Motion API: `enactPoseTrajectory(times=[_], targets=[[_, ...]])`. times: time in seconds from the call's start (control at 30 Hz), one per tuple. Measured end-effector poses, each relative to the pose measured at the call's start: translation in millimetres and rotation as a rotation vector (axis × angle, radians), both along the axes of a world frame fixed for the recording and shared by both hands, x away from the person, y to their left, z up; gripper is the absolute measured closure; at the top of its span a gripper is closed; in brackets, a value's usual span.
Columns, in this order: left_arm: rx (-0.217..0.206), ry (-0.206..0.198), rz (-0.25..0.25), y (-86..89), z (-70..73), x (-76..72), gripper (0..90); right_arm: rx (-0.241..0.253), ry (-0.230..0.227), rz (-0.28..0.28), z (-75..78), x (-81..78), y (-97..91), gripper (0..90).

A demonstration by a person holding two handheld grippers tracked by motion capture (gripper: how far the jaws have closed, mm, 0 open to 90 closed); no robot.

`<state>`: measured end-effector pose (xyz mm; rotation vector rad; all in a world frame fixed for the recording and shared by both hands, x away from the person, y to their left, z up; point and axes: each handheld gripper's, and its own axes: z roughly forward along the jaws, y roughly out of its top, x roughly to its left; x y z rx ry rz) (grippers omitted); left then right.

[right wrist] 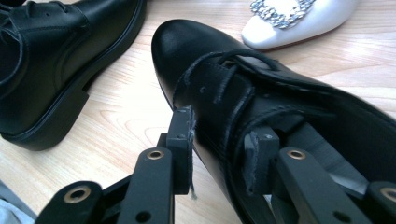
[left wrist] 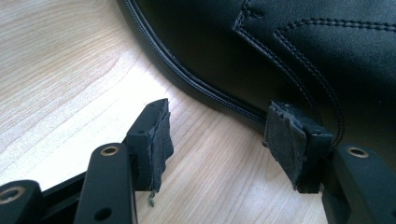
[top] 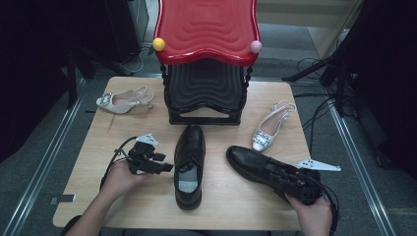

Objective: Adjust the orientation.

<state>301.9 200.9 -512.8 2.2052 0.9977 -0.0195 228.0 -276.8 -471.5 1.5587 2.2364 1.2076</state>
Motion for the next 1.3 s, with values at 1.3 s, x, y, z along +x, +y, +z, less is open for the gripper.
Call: enactPoseTrajectory(times=[1.3], targets=[[0.001, -0.01, 0.0, -0.1, 0.3, -0.7, 40.8, -0.243, 0.147, -0.202, -20.6, -17.5, -84.8, 90.0]])
